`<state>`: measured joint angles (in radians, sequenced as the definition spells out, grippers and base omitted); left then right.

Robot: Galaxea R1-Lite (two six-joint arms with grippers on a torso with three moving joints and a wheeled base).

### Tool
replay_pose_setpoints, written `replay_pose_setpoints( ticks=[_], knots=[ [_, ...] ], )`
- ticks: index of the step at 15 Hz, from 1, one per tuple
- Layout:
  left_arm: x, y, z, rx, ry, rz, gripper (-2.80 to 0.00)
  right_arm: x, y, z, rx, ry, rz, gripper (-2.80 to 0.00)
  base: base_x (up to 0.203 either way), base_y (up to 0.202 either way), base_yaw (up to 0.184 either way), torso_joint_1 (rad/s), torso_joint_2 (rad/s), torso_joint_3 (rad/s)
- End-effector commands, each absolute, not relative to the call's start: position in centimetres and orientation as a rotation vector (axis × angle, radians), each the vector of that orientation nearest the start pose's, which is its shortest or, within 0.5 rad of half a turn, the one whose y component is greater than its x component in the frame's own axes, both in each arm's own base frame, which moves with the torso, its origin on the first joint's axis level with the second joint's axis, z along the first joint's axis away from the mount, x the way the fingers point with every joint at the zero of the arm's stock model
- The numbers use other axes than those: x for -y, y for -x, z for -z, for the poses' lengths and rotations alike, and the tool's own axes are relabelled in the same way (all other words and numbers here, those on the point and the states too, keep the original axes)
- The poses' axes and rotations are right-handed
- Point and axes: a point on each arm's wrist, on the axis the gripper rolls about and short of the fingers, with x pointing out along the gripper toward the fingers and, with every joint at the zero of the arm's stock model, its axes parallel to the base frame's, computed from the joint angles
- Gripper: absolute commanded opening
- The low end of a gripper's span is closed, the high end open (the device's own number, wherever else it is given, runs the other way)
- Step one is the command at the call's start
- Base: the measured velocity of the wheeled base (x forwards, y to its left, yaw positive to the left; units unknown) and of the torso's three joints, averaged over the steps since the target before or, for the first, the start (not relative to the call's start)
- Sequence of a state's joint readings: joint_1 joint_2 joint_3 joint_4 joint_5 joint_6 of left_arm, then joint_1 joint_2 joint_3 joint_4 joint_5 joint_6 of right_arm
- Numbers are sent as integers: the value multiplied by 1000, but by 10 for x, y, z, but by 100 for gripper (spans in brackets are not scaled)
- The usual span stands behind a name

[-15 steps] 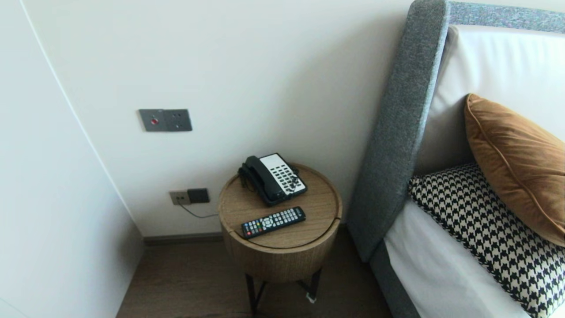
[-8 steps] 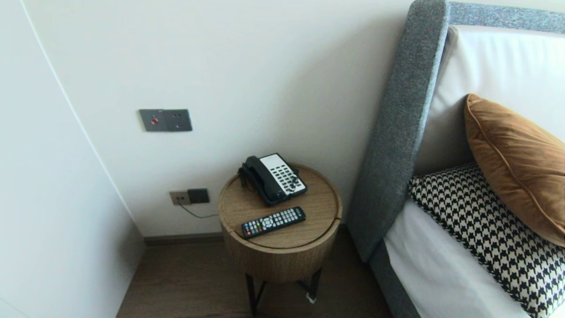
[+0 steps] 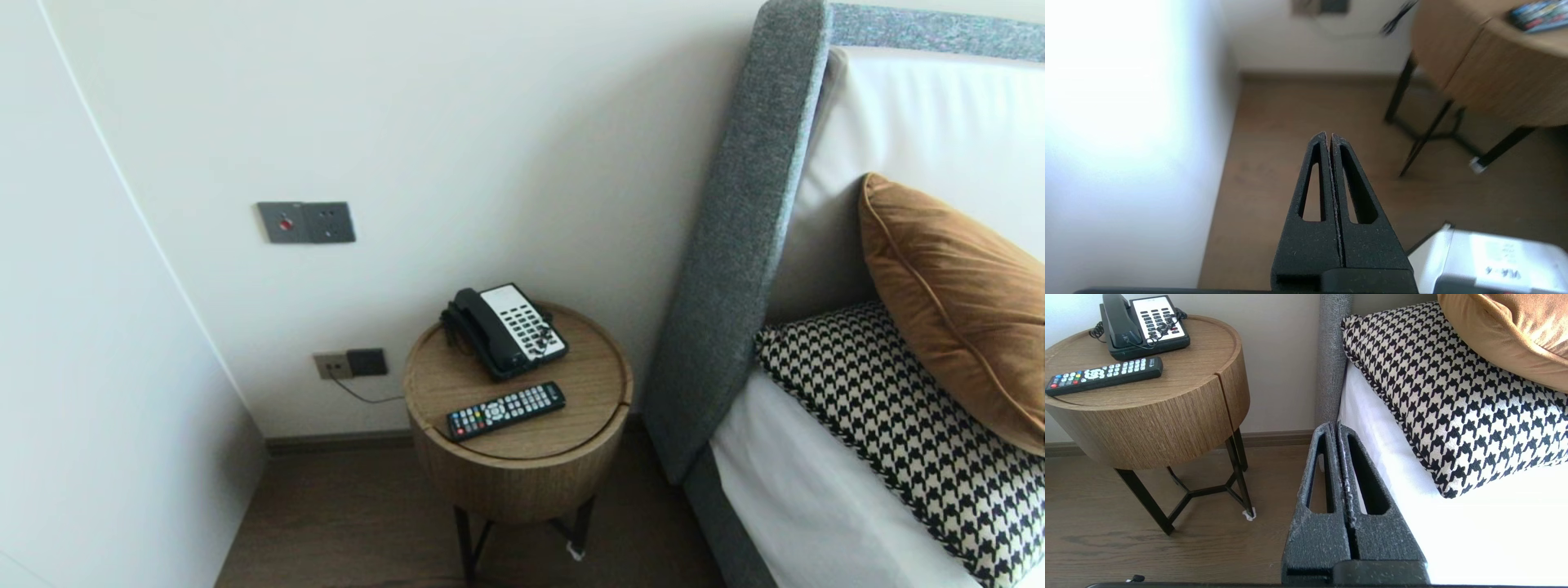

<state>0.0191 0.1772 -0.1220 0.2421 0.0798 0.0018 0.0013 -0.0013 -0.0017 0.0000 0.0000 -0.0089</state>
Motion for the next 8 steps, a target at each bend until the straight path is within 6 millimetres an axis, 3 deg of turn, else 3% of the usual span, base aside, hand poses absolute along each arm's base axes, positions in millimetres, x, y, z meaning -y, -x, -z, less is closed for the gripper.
replay_pose_setpoints(
  ticks=[1, 8],
  knots=[
    [0, 24, -82, -239, -14, -45, -280, 0, 23, -76, 8, 9, -1, -280, 0, 0, 0, 0, 0, 0],
    [0, 31, -77, -134, -43, -20, -280, 0, 23, -76, 8, 9, -1, -280, 0, 0, 0, 0, 0, 0]
  ],
)
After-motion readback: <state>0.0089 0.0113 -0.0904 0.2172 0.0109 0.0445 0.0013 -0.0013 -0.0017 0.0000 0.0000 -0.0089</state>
